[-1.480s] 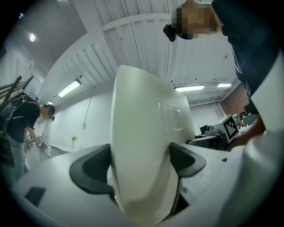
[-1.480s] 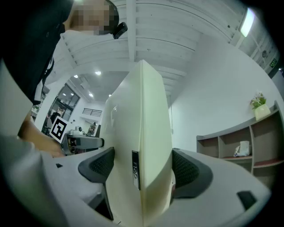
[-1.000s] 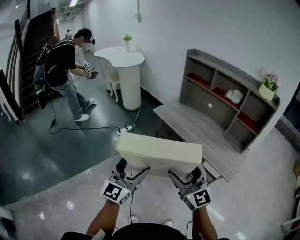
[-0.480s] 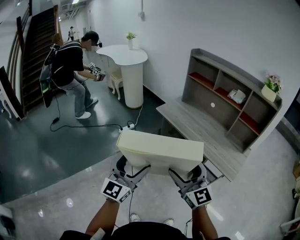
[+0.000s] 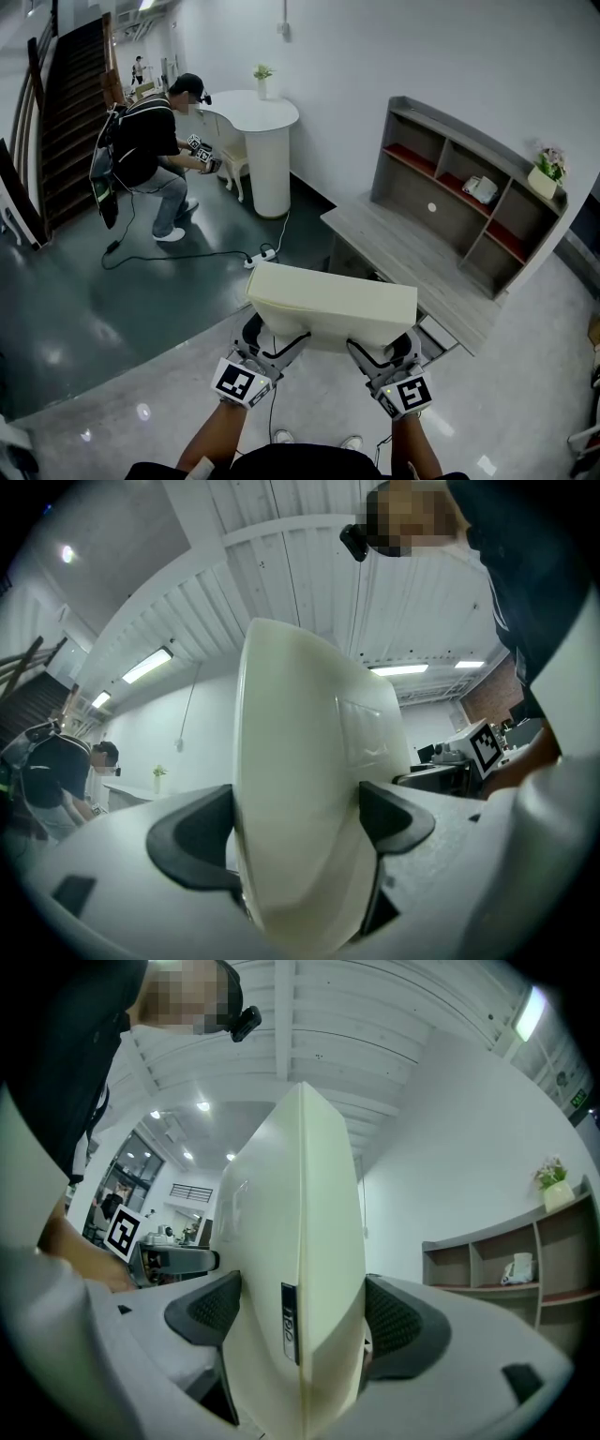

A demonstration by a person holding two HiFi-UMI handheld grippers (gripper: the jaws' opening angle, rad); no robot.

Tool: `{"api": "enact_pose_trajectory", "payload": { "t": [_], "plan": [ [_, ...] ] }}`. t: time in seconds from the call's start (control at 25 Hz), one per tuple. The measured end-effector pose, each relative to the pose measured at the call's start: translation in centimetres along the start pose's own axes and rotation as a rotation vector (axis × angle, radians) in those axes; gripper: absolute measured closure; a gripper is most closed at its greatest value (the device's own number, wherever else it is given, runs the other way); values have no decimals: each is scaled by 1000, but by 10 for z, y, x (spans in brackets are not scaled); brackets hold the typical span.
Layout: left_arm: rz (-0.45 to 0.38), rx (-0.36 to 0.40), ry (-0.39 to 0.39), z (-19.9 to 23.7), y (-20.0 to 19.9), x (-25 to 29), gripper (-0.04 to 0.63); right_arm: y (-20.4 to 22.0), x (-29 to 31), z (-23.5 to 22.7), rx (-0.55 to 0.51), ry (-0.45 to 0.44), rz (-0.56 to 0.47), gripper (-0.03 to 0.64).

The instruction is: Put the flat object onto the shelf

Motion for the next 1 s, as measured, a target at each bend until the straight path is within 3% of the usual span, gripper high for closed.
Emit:
{"api": "enact_pose_trajectory", "payload": {
  "t": [0.48,0.6,0.76,1.0],
  "plan": [
    [-20,-31,55,18,4,5,178,-4,10,6,-23,66,20,210],
    [-16,-33,66,19,5,16,179,-8,14,-4,-25,80,-28,210],
    [-15,-40,73,20,8,36,179,-1,17,-21,-17,88,15,210],
    [-20,-34,89,20,13,78,178,4,24,-61,3,116,-1,212]
  ]
}}
Point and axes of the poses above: the fingertips, and each gripper's own axes: x forward along the fingers, z to its left, y out of its underside, the point moved 2 cm from there along -x, backward along the fingers, and after that the axes turned 1 degree about z, right-handed, at the moved point
